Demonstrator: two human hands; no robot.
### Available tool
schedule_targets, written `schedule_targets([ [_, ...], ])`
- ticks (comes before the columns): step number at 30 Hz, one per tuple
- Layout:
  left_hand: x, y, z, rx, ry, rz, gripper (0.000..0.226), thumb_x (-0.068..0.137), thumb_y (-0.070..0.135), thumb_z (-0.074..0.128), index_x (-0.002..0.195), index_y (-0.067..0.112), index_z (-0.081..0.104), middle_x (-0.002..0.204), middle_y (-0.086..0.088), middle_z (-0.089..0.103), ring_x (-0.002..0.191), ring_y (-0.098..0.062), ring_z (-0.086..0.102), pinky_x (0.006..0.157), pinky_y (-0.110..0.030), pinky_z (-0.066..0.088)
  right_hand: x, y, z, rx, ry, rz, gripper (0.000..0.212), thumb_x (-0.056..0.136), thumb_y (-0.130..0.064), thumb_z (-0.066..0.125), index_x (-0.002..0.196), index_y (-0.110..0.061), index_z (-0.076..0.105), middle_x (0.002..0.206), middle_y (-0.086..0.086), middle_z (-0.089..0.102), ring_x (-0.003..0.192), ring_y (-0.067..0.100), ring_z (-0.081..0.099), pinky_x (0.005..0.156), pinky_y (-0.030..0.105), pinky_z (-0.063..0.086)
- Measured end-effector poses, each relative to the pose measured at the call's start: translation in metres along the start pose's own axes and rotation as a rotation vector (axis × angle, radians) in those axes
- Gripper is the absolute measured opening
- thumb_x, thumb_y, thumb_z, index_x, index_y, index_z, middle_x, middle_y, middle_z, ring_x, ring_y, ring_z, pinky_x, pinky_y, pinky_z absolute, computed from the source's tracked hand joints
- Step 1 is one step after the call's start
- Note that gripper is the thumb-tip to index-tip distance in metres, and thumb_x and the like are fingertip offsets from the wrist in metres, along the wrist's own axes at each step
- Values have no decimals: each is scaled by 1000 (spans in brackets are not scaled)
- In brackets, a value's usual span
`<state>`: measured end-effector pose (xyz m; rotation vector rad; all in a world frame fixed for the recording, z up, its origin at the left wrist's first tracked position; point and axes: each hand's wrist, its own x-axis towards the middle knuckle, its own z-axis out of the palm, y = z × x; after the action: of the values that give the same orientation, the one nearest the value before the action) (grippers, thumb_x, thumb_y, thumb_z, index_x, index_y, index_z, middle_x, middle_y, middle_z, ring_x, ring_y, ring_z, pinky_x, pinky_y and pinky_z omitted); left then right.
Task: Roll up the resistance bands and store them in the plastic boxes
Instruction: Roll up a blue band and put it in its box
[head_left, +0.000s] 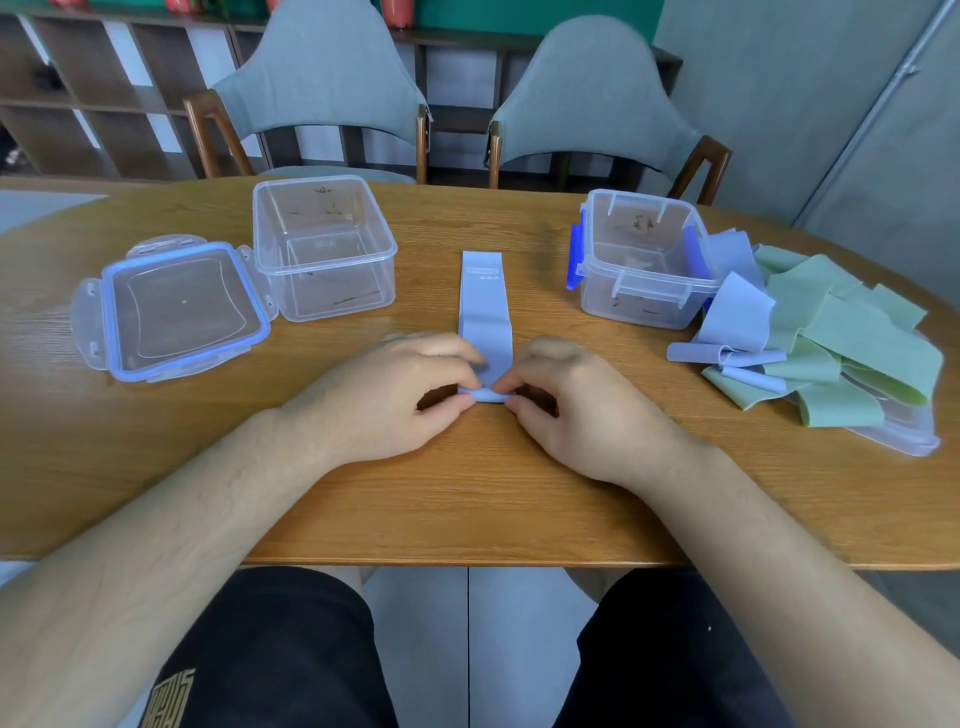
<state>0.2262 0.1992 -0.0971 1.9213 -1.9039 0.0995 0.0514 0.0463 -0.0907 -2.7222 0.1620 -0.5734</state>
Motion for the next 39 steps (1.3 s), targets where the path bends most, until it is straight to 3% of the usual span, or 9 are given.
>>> schedule_targets([
  [3, -1, -4, 1, 75, -6, -5, 27, 98, 42, 48, 107, 30, 71, 114, 19, 66, 124, -4, 51, 99, -35, 39, 3, 0, -2, -9, -9, -15, 14, 89, -11, 67, 101, -14, 74, 93, -19, 51, 81, -6, 43, 80, 3, 32],
  [7, 2, -9, 2, 58, -37, 6, 25, 100, 37, 51, 110, 25, 71, 112, 16, 68, 136, -4, 45, 107, -34, 35, 11, 4, -7, -3, -61, -21, 15, 90, -12, 65, 100, -16, 75, 89, -17, 55, 79, -1, 49, 75, 9, 36],
  [13, 3, -9, 2, 51, -24, -19, 36, 98, 46, 42, 109, 29, 72, 118, 12, 66, 112, -11, 63, 100, -33, 40, 8, 8, -1, 40, -16, -14, 14, 91, -14, 65, 101, -17, 75, 96, -16, 52, 82, -7, 51, 76, 6, 35],
  [18, 2, -11, 5, 20, 3, -28, 33, 98, 45, 45, 113, 31, 71, 115, 17, 61, 113, -7, 62, 98, -39, 43, 7, 10, 0, 67, -16, -7, 12, 91, -21, 70, 101, -16, 74, 97, -9, 58, 82, 4, 56, 74, 13, 43],
  [22, 1, -11, 6, 3, 30, -37, 30, 98, 44, 48, 115, 32, 70, 114, 20, 59, 105, -4, 61, 98, -34, 41, 11, 11, 0, 46, -29, -2, 14, 95, -22, 66, 104, -19, 75, 94, -8, 58, 82, 5, 54, 74, 15, 41],
  [30, 3, -11, 8, -21, 42, -96, 34, 95, 51, 45, 104, 31, 71, 117, 16, 64, 129, -8, 54, 107, -39, 39, 23, 15, -8, 60, -146, 12, 15, 96, -23, 63, 106, -21, 75, 99, -12, 54, 85, -5, 51, 75, 8, 36],
  [36, 7, -7, 5, -34, 49, -97, 33, 95, 50, 45, 105, 29, 68, 99, 18, 59, 110, -9, 62, 95, -34, 44, 19, 19, -2, 72, -40, -94, 13, 95, -17, 64, 106, -20, 71, 95, -8, 59, 86, 8, 57, 76, 25, 47],
  [39, 6, -9, 8, -54, 61, -115, 32, 95, 51, 47, 103, 30, 70, 98, 18, 58, 115, -6, 61, 95, -35, 46, 19, 21, 0, 85, -25, -92, 15, 92, -16, 69, 105, -17, 74, 100, -6, 58, 85, 6, 56, 76, 17, 44],
])
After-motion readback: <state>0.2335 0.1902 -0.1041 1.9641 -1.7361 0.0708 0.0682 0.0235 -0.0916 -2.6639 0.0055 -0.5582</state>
